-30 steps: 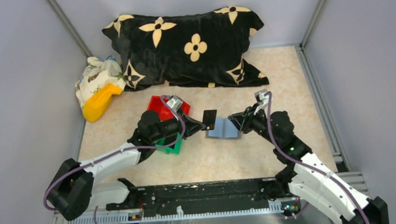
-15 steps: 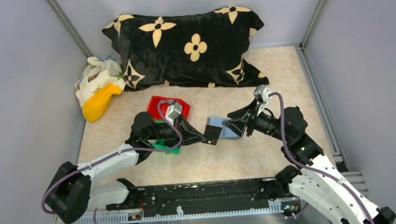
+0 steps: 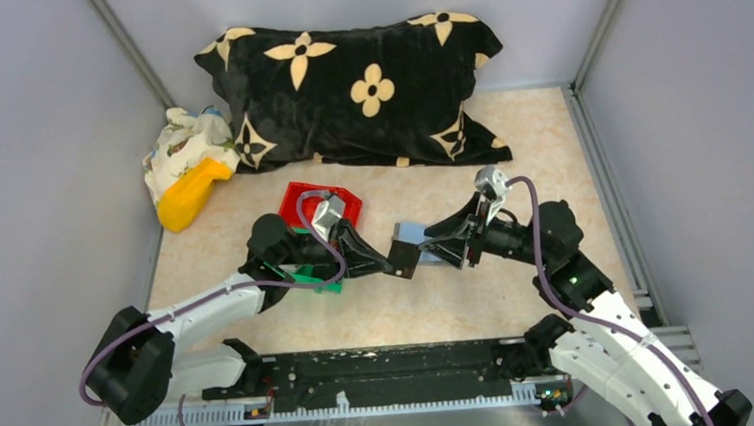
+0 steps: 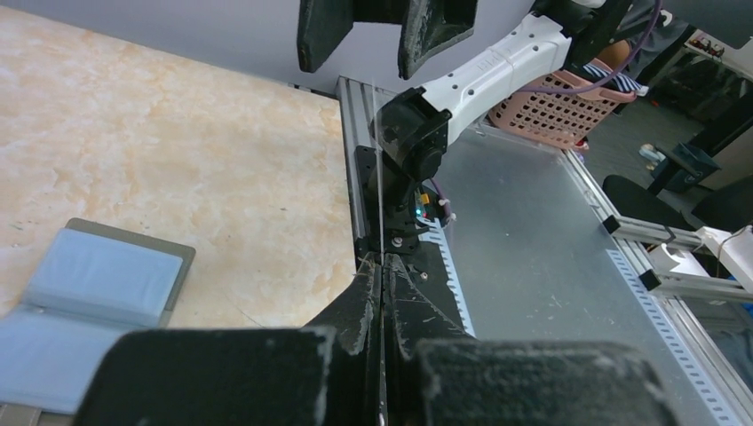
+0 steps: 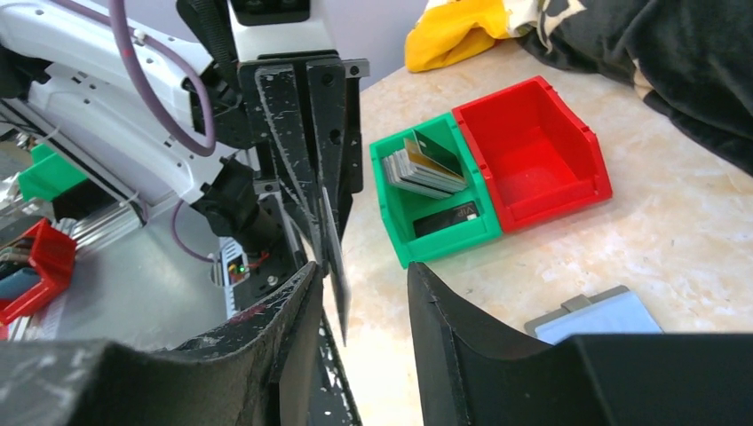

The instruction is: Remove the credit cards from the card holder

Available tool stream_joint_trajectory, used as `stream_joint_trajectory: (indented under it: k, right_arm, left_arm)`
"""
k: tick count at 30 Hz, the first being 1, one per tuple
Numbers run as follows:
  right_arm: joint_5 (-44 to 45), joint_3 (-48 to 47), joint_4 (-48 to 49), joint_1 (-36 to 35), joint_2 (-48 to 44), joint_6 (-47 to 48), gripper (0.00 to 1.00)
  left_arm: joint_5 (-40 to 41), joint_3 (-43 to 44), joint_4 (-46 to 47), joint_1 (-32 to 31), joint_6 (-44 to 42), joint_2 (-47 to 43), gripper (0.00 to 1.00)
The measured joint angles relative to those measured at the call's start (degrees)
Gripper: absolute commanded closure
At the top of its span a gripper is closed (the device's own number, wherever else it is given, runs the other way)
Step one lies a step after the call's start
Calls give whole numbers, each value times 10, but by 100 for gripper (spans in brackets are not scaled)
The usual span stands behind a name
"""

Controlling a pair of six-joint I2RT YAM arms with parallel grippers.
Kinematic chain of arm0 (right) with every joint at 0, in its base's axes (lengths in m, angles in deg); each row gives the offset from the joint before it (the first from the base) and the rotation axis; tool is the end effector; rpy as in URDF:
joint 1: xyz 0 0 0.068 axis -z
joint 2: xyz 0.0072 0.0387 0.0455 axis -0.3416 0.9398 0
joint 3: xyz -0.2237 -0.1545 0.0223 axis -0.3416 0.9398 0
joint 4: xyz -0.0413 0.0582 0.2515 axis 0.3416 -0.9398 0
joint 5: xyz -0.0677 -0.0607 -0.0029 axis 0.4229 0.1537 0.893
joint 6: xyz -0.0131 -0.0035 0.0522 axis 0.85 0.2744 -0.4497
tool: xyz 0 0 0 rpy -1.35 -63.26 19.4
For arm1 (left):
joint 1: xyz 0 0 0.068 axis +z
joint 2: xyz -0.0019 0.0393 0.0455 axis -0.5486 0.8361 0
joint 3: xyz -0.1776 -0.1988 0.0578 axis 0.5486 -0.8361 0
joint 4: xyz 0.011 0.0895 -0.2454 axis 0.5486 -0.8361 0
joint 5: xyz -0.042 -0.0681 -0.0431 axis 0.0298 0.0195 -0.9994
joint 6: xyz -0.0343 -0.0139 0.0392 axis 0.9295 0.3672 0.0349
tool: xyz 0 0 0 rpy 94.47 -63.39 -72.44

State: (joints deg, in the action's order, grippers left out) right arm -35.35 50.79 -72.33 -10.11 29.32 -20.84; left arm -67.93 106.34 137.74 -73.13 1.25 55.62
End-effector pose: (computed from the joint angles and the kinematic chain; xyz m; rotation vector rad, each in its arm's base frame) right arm 0.1176 0.0930 0.3251 -0.6768 1.5485 1.1808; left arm 0.1662 -0.1774 0.2656 1.0672 1.3200 -1.5861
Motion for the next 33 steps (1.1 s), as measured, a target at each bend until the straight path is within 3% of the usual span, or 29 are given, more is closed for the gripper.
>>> stream_joint_trajectory:
  k: [26,29,33]
  right_arm:
    - [-38,28,81,0,32,-43,64]
    - [-42,28,101,0,43,-49,73]
    - [-48,28,121,0,56,-55,100]
  left_arm:
    - [-8,6,61,0,40,21,100]
    - [-9,6,64,0,42,27,100]
    - [-9,6,68,0,44,31,100]
